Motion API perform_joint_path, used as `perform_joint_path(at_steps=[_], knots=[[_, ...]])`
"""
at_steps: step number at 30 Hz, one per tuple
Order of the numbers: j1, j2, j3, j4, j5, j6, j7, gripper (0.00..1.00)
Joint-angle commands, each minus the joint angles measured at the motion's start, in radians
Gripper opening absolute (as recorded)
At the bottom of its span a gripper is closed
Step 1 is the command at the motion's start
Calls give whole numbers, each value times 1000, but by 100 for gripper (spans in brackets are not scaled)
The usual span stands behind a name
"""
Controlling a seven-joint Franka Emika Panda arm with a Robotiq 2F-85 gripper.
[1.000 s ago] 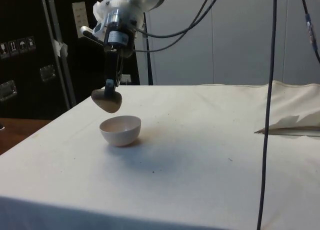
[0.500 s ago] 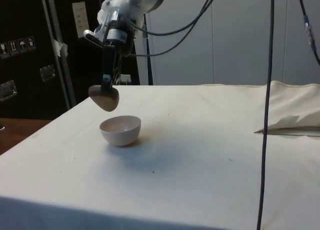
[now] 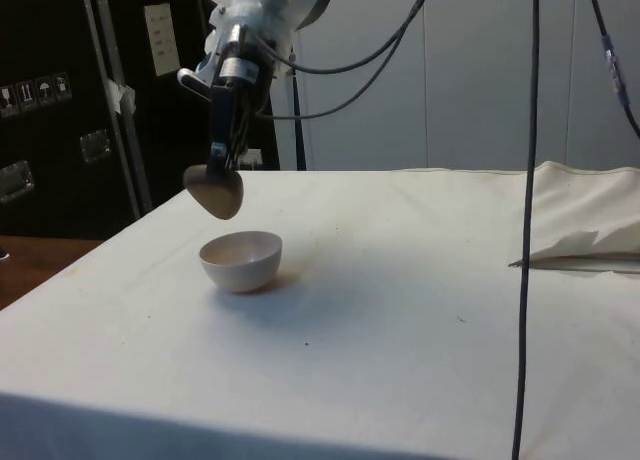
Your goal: Pour the coffee beans from the cup into the bowl.
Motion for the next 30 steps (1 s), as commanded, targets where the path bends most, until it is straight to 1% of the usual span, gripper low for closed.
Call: perform_joint_path(at_steps=[1, 2, 7, 8, 9, 15, 16, 17, 19, 23, 24, 25, 28, 30], knots=[[-6, 7, -2, 8, 4, -15, 2, 1], [-6, 13, -10, 15, 9, -29, 2, 1], [-8, 29, -29, 30, 25, -63, -2, 1], [-1, 24, -34, 25, 24, -56, -4, 1], [-8, 35, -37, 36, 31, -77, -4, 1], [-10, 57, -63, 58, 49, -121, -8, 1], [-4, 54, -69, 54, 46, -118, -11, 1], [-10, 64, -71, 65, 54, -135, -8, 1], [-12, 71, -78, 72, 60, -150, -9, 1], [-14, 88, -97, 89, 74, -184, -10, 1], [-7, 81, -100, 81, 72, -173, -13, 1], [-14, 91, -101, 92, 77, -191, -10, 1], [-16, 104, -116, 106, 89, -220, -9, 1], [-15, 107, -119, 108, 94, -226, -10, 1]])
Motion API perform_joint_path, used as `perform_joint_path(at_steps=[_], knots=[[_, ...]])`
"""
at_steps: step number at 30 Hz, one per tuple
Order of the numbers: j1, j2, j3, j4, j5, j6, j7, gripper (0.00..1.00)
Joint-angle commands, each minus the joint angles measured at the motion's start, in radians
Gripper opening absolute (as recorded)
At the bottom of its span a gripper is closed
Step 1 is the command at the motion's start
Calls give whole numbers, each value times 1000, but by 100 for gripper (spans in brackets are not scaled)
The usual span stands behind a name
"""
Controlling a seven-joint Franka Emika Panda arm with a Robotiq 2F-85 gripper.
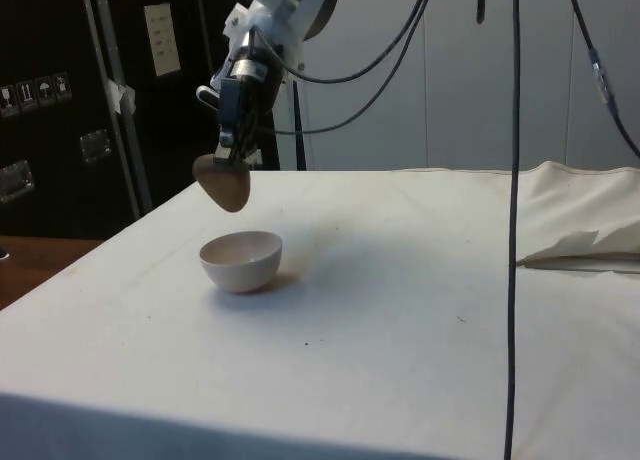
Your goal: Pour the coffee beans from the cup into the bowl.
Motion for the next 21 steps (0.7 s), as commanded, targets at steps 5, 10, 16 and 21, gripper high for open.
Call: perform_joint_path(at_steps=[5, 10, 16, 21], knots=[[-5, 13, -5, 9, 37, -42, -12, 1], [-5, 20, -7, 8, 66, -61, -31, 1], [-6, 34, -16, 9, 103, -93, -54, 1], [-7, 42, -22, 10, 120, -112, -64, 1]])
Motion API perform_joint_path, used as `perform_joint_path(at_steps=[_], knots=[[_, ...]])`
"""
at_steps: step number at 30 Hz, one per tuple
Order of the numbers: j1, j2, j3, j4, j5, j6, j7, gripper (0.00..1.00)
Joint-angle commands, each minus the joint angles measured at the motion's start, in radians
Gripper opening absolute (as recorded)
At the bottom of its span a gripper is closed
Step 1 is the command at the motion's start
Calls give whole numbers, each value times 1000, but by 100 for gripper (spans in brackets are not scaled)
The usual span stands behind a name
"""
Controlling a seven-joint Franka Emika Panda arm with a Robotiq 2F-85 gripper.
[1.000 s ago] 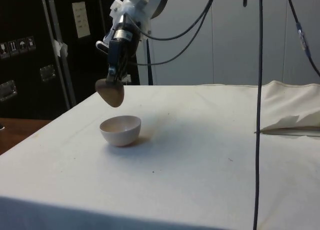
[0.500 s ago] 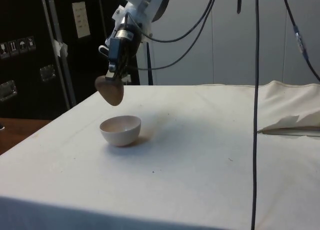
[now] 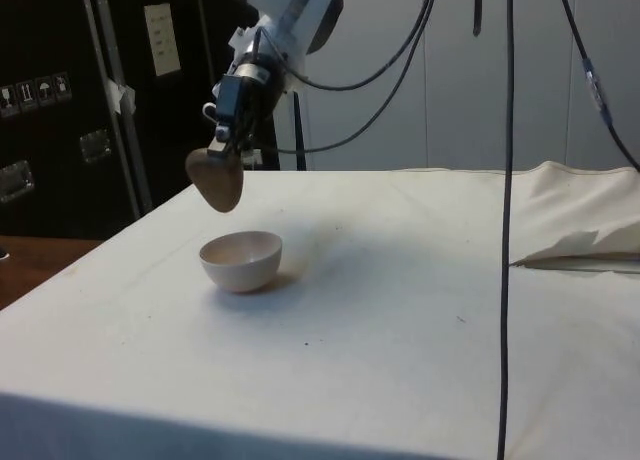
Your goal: Pour the coffee beans from the cup into the bowl.
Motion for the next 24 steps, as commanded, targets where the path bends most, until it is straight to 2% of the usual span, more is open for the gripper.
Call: perform_joint_path(at_steps=[1, 4, 5, 6, 14, 15, 17, 21, 22, 23, 24], knots=[[-5, 5, 1, 4, 10, -13, -1, 1], [-5, 11, -4, 4, 24, -28, -9, 1], [-1, 7, -7, 0, 19, -21, -11, 1], [-6, 12, -5, 4, 28, -33, -12, 1], [-8, 30, -17, 5, 68, -80, -34, 1], [-3, 26, -20, 1, 65, -73, -36, 1], [-10, 36, -19, 5, 81, -95, -41, 1], [-10, 45, -25, 5, 98, -117, -50, 1], [-5, 41, -29, 1, 96, -112, -54, 1], [-11, 49, -28, 6, 106, -127, -55, 1], [-11, 51, -28, 6, 110, -133, -57, 1]])
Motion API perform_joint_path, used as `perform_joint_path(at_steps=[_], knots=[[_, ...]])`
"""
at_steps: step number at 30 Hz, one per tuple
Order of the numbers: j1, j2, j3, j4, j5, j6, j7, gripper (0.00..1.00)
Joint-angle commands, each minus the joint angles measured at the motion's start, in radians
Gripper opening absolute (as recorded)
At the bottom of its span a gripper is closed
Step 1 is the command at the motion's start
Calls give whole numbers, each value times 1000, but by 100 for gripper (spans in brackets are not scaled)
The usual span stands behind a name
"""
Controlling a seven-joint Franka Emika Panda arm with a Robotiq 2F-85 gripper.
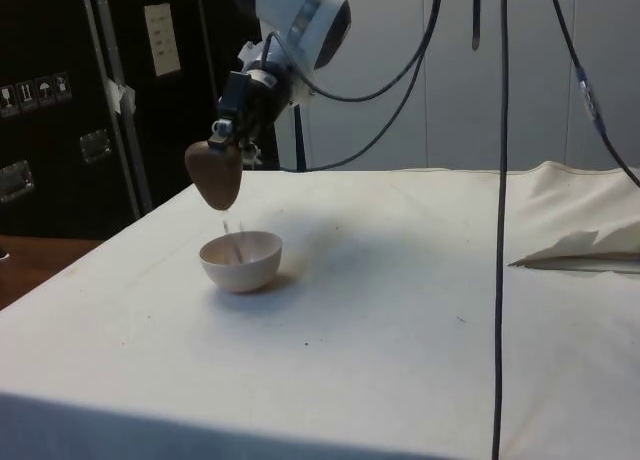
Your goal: Pour the coffee beans from the cup into the bowl.
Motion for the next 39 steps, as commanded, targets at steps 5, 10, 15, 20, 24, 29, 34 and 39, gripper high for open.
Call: perform_joint_path(at_steps=[5, 10, 15, 20, 24, 29, 34, 39], knots=[[-8, 16, -1, 5, 22, -33, -8, 1], [-7, 27, -10, 6, 43, -60, -18, 1], [-9, 40, -17, 6, 66, -92, -30, 1], [-9, 47, -24, 7, 78, -111, -37, 1], [-11, 56, -32, 8, 90, -134, -44, 1], [-12, 62, -41, 12, 99, -152, -47, 1], [-13, 78, -53, 21, 117, -185, -53, 1], [-13, 92, -62, 29, 132, -209, -56, 1]])
